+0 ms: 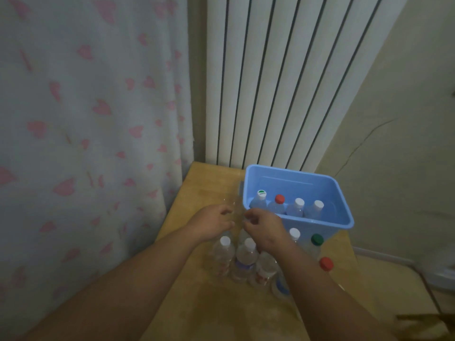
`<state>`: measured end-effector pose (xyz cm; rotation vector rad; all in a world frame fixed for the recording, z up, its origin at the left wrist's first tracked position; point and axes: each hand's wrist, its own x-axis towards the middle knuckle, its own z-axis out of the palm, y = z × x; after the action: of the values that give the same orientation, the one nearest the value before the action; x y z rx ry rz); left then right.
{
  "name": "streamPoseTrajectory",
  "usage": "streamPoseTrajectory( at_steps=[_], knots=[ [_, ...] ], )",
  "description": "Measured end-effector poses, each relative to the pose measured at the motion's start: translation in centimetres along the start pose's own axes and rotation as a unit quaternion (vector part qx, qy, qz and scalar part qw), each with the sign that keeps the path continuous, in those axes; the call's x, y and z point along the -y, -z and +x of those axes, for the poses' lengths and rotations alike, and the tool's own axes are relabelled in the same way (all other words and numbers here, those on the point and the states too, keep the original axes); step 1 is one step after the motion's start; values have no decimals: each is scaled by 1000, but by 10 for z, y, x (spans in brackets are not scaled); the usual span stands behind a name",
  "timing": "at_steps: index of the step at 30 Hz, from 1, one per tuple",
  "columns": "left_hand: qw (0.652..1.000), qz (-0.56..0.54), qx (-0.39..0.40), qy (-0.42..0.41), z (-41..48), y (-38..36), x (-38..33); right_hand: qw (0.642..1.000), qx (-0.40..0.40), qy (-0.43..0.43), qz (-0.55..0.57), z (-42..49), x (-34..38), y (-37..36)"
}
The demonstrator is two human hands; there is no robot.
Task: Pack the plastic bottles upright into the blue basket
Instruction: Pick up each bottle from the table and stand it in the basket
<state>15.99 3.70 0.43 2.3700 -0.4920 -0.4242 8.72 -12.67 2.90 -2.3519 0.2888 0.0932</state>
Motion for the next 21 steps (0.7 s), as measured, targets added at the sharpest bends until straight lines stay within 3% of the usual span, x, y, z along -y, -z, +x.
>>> streamPoseTrajectory(
  at_steps=[21],
  knots=[
    [993, -14, -16, 117, -20, -26, 28, 982, 146, 68, -97, 20, -16, -8]
  ],
)
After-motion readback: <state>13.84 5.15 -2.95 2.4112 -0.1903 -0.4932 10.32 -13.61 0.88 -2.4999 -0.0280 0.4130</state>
